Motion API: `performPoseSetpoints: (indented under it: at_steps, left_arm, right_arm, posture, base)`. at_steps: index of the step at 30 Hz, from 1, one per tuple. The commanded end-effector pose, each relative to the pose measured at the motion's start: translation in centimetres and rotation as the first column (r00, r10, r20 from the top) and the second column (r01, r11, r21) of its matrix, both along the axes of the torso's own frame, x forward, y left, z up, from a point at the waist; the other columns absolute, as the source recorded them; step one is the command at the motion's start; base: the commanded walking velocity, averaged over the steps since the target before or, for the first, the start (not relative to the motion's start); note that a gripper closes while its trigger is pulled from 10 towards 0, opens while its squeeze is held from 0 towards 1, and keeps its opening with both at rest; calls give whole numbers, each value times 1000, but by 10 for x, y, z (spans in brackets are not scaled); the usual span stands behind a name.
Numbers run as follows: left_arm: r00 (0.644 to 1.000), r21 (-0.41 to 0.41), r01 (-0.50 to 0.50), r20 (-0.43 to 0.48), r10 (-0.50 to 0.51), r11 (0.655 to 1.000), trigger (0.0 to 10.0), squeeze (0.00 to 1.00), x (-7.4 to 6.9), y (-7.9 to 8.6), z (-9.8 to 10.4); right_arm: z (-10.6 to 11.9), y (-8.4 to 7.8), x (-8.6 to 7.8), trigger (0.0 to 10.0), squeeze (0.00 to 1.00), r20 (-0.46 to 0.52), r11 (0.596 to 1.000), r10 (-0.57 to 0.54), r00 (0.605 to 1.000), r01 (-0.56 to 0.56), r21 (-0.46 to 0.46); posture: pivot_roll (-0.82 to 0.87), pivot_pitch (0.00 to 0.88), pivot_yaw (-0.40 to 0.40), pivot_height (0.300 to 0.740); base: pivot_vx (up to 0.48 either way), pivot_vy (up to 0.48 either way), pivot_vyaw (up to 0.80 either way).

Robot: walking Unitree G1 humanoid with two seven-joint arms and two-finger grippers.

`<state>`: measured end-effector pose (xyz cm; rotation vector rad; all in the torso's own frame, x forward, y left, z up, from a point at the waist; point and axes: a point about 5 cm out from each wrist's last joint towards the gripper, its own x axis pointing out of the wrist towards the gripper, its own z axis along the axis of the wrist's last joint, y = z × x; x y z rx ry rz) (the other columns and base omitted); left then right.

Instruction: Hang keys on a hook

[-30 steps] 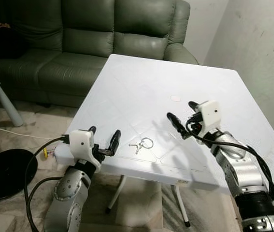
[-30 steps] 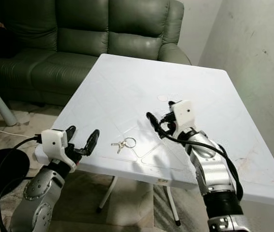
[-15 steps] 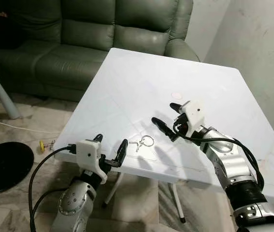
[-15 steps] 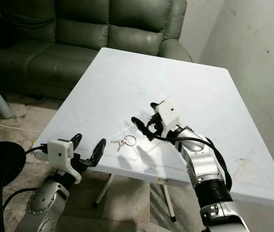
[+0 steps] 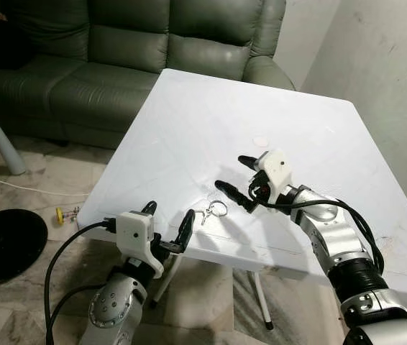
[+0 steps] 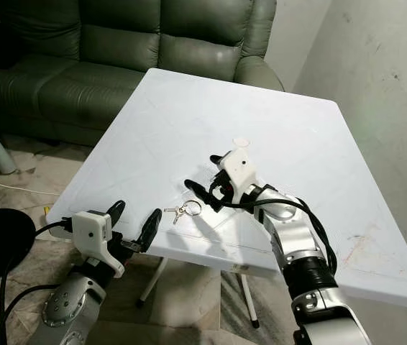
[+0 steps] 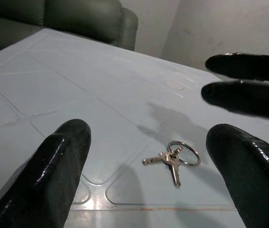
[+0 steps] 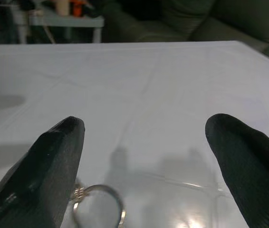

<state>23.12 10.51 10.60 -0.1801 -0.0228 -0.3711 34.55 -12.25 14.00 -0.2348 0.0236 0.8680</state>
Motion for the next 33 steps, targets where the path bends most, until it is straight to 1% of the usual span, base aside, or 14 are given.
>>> performPoseSetpoints:
  at_steps: [1, 2, 5, 7, 9, 16, 23, 25, 33]
  left_arm:
    - [1000, 1, 19, 8, -19, 1000, 10000, 0, -2, -5, 3]
    - [1000, -1, 18, 7, -18, 1000, 10000, 0, -2, -5, 4]
    - [1000, -2, 19, 6, -19, 1000, 10000, 0, -1, -5, 4]
    - [1000, -2, 19, 6, -19, 1000, 10000, 0, -1, -5, 4]
    - [1000, -4, 21, 6, -21, 1000, 10000, 0, -1, -5, 5]
    - [1000, -8, 21, 4, -21, 1000, 10000, 0, -2, -6, 5]
    - [1000, -9, 22, 0, -22, 1000, 10000, 0, -5, -7, 6]
    - [1000, -13, 20, -5, -20, 1000, 10000, 0, -7, -8, 6]
    - [1000, -23, 11, -23, -12, 1000, 10000, 0, -14, -9, 5]
  right_arm:
    - [1, 1, 1, 10000, 0, -7, 999, 34, 999, -34, -23]
    - [-1, 2, 1, 10000, 0, -6, 998, 48, 999, -48, -48]
    - [-4, 4, 2, 10000, 0, -16, 996, 50, 999, -51, -70]
    - [-5, 5, 2, 10000, 0, -17, 996, 51, 999, -52, -76]
    - [-9, 9, 2, 10000, 0, -39, 994, 49, 998, -52, -96]
    - [-21, 19, -2, 10000, 0, -53, 991, 53, 997, -59, -123]
    - [-25, 26, -5, 10000, 0, -58, 990, 67, 996, -73, -120]
    - [-27, 27, -6, 10000, 0, -67, 991, 61, 996, -69, -119]
    - [-33, 26, -10, 10000, 0, -95, 991, 60, 994, -71, -116]
  posture:
    - [73, 54, -136, 740]
    - [74, 53, -137, 740]
    - [75, 53, -137, 740]
    - [75, 53, -137, 740]
    - [77, 54, -138, 740]
    - [84, 56, -140, 740]
    - [88, 69, -144, 740]
    - [90, 85, -147, 740]
    - [90, 119, -155, 740]
  base:
    - [0, 0, 0]
    - [0, 0, 0]
    - [0, 0, 0]
    - [0, 0, 0]
    - [0, 0, 0]
    - [0, 0, 0]
    - [0, 0, 0]
    - [0, 0, 0]
    - [0, 0, 0]
